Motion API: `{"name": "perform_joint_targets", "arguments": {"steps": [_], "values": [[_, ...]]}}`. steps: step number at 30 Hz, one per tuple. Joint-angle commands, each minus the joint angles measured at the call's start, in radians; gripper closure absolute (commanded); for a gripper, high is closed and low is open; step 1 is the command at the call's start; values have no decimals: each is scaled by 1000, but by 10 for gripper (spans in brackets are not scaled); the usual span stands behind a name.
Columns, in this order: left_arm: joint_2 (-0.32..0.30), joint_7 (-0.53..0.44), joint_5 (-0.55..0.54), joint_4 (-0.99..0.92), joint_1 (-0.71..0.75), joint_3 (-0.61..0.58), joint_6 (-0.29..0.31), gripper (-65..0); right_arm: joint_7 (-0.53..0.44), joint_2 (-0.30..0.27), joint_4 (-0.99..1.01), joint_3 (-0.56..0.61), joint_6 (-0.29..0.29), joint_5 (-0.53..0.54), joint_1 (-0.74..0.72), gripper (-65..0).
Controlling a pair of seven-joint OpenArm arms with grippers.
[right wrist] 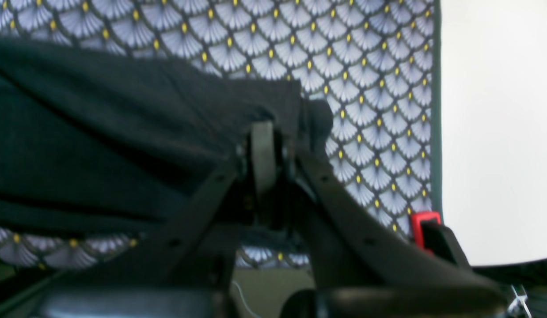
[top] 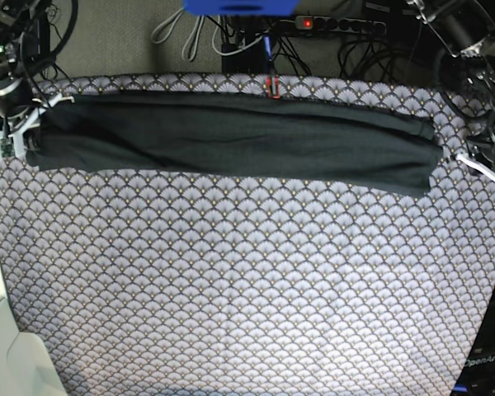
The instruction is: Fold the T-shirt properly
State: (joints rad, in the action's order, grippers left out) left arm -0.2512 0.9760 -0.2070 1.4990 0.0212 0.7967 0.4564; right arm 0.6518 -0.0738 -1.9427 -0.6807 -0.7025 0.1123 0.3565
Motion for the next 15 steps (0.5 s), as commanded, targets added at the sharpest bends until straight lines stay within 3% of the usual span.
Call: {"name": "perform_joint_targets", "arguments": {"steps": [1,15], "values": [[-18,-15,-7,15,-13,3,-1,-3,-20,-2,-16,-6,4,13,-3,0],[-21,-15,-7,16,-11,3,-1,-5,-19,36,19,-9,4,11,34,0]]}}
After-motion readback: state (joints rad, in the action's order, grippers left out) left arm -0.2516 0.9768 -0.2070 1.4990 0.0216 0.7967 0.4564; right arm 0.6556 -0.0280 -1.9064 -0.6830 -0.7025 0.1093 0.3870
